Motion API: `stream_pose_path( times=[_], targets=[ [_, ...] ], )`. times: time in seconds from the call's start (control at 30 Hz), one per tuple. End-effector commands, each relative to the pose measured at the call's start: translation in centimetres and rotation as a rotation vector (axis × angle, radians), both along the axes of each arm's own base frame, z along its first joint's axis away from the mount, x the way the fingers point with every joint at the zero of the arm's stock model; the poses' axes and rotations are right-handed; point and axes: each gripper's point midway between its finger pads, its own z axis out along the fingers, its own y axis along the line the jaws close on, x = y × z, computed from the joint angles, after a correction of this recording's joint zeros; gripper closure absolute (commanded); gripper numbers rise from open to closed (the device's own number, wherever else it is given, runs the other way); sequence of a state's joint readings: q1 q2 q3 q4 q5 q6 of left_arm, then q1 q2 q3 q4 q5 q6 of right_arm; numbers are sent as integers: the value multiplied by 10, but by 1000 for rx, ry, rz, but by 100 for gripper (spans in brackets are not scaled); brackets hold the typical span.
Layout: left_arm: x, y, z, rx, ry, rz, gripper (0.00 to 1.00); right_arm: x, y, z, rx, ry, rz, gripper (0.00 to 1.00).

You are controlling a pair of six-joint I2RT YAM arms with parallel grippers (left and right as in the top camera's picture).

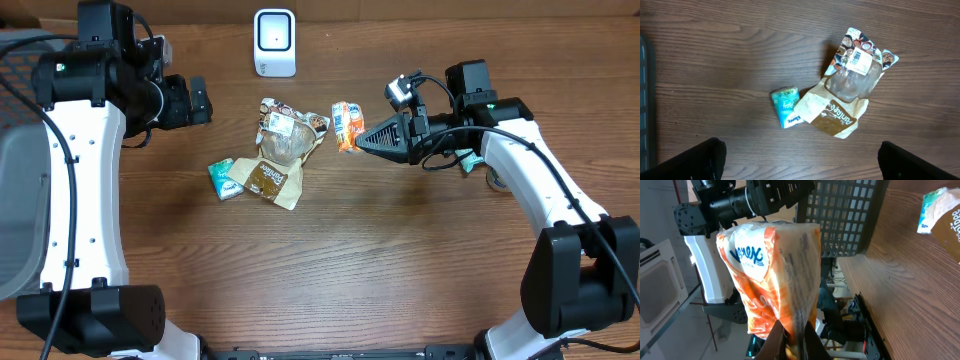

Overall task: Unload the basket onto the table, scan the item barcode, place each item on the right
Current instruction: 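Lift the orange pack and swing it toward the scanner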

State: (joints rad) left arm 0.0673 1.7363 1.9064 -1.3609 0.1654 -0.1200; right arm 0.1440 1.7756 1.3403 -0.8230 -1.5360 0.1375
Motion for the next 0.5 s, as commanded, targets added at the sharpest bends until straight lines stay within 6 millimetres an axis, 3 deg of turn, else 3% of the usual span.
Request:
stream_pose_path(
  times=[0.0,0.1,0.2,0.47],
  targets=[
    [2,-3,10,-5,-35,-15,0,-3,-3,12,24,-39,1,96],
    [2,-3,10,-5,-35,-15,1,3,-2,-5,-73,-49,-36,96],
    [2,-3,10,-5,-35,-16,1,11,-5,-38,-268,-35,-98,96],
    [2,-3,10,-5,-35,-16,1,23,-33,-95,-647,49,-232,96]
  ],
)
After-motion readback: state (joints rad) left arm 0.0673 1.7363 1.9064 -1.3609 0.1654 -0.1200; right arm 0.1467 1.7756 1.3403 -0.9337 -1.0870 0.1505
